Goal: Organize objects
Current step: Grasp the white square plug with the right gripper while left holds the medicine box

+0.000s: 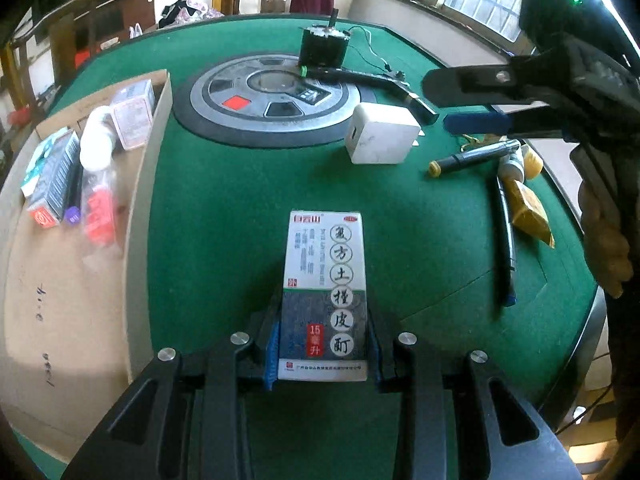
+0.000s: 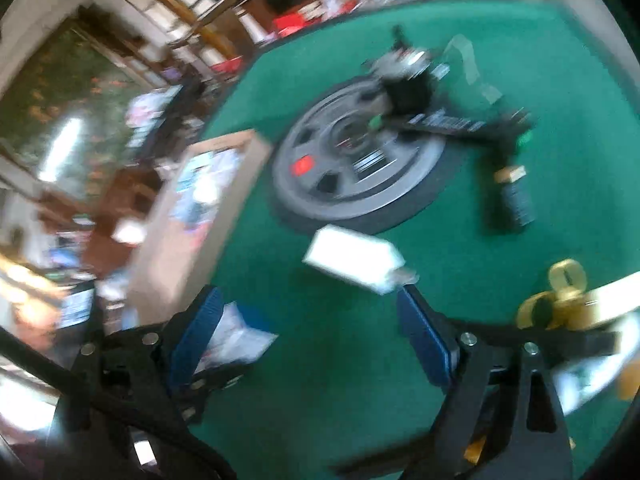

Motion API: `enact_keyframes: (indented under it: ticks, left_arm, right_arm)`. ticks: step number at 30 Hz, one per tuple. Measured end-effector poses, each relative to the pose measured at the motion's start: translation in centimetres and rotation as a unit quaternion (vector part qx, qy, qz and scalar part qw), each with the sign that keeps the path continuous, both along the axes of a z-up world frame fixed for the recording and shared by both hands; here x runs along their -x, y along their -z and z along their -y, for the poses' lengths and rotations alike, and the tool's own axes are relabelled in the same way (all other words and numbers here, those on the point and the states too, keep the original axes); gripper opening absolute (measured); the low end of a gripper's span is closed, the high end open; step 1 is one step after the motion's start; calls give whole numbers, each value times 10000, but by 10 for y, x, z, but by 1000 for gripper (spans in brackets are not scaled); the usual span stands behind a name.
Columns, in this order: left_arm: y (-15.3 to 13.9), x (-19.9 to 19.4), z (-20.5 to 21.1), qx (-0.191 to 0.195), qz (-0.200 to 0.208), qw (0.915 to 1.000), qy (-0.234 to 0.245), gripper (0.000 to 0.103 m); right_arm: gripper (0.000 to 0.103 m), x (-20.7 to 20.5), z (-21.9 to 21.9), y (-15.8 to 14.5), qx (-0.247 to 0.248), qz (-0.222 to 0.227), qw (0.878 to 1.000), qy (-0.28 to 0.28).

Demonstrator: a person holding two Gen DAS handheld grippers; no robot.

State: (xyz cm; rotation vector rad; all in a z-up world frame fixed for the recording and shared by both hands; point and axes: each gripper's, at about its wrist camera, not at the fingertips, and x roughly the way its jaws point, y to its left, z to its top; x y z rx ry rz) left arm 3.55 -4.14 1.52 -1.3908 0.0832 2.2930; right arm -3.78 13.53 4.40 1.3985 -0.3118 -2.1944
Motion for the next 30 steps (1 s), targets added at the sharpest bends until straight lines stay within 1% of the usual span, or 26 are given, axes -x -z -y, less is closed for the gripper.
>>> enact_keyframes:
  ticks: [3, 5, 7, 10, 14, 15, 16, 17, 18, 19, 23, 24, 25, 30]
  left_arm:
    - [0, -1, -1, -49, -38, 9999, -79, 29]
    - [-1, -1, -2, -41, -103, 9999, -112, 29]
    - [0, -1, -4, 9, -191, 9997, -128, 29]
    - [1, -1, -7, 41, -286, 9995, -109, 30]
    - [1, 7, -3, -140, -224, 9995, -196, 30]
    - [1, 9, -3, -181, -210, 9993, -231, 30]
    - [0, 10, -3, -218, -224, 9992, -259, 32]
    - [1, 11, -4, -232, -245, 9991, -258, 35]
    - [1, 11, -6, -241, -270, 9991, -243, 40]
    - [1, 10, -9, -228, -315, 9990, -214, 45]
    - [2, 7, -20, 10, -561, 9982, -233, 46]
    - [2, 7, -21, 44, -577, 9980, -236, 38]
    - [1, 8, -20, 28, -584, 9979, -262, 29]
    - [-1, 7, -6, -386, -404, 9975, -424, 29]
  right_arm:
    - [89, -5, 10, -5, -642, -386, 9972, 66]
    - [89, -3, 20, -6, -1092, -620, 9921, 9]
    - [89, -2, 32, -3, -1457, -694, 9868, -151]
    - [89, 4, 44, 6, -1845, -767, 9792, -362]
    - [87, 9, 57, 18, -2396, -972, 9643, -568]
    - [83, 10, 59, 20, -2459, -999, 9621, -623]
    - [71, 11, 61, 22, -2508, -992, 9604, -701]
    - [64, 12, 63, 26, -2531, -929, 9599, -771]
    - [56, 13, 65, 28, -2571, -894, 9590, -784]
    - [52, 13, 65, 30, -2589, -866, 9588, -793]
    - [51, 13, 63, 30, -2448, -797, 9640, -662]
    - [51, 12, 61, 29, -2383, -768, 9662, -612]
    - [51, 11, 60, 29, -2315, -735, 9684, -571]
    - [51, 4, 54, 24, -1908, -548, 9793, -382]
